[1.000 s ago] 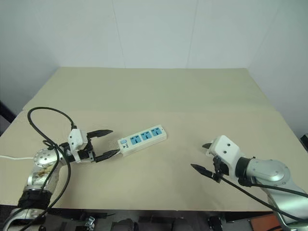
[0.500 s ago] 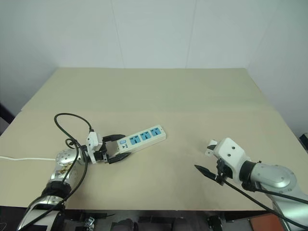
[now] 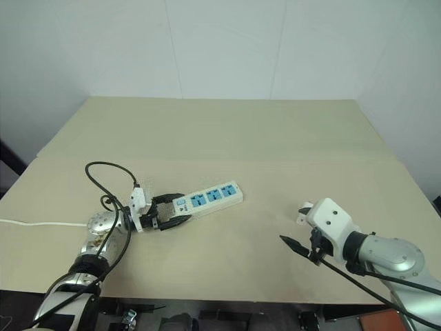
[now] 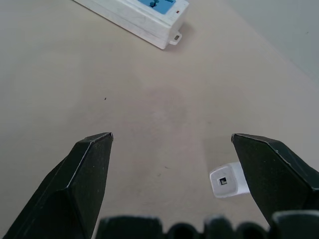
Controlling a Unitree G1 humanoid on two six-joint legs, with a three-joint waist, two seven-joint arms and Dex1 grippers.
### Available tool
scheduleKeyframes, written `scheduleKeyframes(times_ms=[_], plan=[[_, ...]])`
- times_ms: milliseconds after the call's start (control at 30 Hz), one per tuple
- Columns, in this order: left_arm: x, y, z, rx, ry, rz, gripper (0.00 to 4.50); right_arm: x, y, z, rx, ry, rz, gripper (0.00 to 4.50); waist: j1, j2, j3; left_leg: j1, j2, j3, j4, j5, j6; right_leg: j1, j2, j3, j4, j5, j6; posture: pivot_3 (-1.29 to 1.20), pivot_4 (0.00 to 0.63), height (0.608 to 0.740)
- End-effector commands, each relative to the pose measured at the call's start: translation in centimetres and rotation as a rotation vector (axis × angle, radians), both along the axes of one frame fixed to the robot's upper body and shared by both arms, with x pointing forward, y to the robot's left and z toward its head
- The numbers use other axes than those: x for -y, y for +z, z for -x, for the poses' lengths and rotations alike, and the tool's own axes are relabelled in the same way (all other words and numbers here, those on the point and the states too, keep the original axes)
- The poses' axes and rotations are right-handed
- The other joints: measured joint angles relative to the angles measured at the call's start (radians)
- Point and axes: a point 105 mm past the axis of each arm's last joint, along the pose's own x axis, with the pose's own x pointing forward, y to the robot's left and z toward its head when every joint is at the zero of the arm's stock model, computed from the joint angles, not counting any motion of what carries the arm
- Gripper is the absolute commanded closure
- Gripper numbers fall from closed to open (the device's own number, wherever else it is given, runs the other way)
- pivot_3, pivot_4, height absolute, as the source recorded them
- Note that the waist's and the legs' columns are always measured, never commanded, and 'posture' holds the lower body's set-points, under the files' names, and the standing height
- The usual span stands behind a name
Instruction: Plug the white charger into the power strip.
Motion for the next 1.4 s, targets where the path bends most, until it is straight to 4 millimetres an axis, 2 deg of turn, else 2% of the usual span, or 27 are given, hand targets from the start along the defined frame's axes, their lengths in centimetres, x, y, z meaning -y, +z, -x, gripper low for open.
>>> scheduleKeyframes(times_ms=[33,167,333,467,667,967,1167,1400], plan=[[0.7,-1.2,0.7,-0.085,-0.067,-0.051,1.25,0.0,1.3,-0.1,0.059,0.000,0.019,0.00,0.000,0.000,0.000,0.000,0.000,0.000,0.000,0.000,0.000,0.000,0.000,0.000,0.000,0.000,0.000,0.00,0.150,0.740],[0.9,-1.0,1.4,-0.083,-0.136,-0.088,1.25,0.5,1.7,-0.4,0.087,0.038,0.098,0.00,-0.002,0.000,0.000,0.000,0.000,0.000,0.000,0.000,0.000,0.000,0.000,0.000,0.000,0.000,0.000,0.00,0.150,0.740],[1.0,-0.4,1.5,-0.091,-0.192,-0.109,1.25,2.4,2.5,-1.8,0.106,0.167,0.383,0.00,-0.007,0.000,0.000,0.000,0.000,0.001,0.000,0.000,0.000,0.000,0.000,0.000,-0.001,0.000,0.000,0.00,0.150,0.740],[1.6,0.0,1.5,-0.094,-0.216,-0.101,1.25,2.5,2.5,-2.4,0.182,0.472,0.698,0.00,-0.010,0.000,0.000,0.000,0.000,0.001,0.000,0.000,0.000,-0.001,0.000,0.000,-0.001,0.000,0.000,0.00,0.150,0.740],[2.3,0.2,1.5,-0.093,-0.234,-0.092,1.25,1.1,2.2,-2.2,0.166,0.958,0.988,0.00,-0.017,0.000,0.000,-0.001,0.001,0.002,0.000,0.000,0.000,-0.002,0.000,0.000,-0.002,0.000,0.000,0.00,0.150,0.740],[2.4,-0.1,1.9,-0.095,-0.206,-0.075,1.25,-0.4,1.7,-6.1,0.263,1.225,1.243,0.00,-0.017,0.000,0.000,-0.001,0.001,0.001,0.001,0.000,0.000,-0.003,0.000,0.000,-0.001,0.000,0.000,0.00,0.150,0.740],[2.3,0.1,1.8,-0.080,-0.170,-0.060,1.25,-0.8,0.5,-6.8,0.263,1.335,1.298,0.00,-0.014,0.000,0.000,-0.001,0.001,0.001,0.001,0.000,0.000,-0.003,-0.001,0.000,-0.001,0.000,0.000,0.00,0.150,0.740],[2.4,0.2,1.8,-0.079,-0.166,-0.061,1.25,-0.4,0.2,-7.7,0.264,1.339,1.327,0.00,-0.016,0.000,0.000,0.000,0.001,0.001,0.001,0.000,-0.001,-0.003,-0.001,0.000,-0.001,0.000,0.000,0.00,0.150,0.740]])
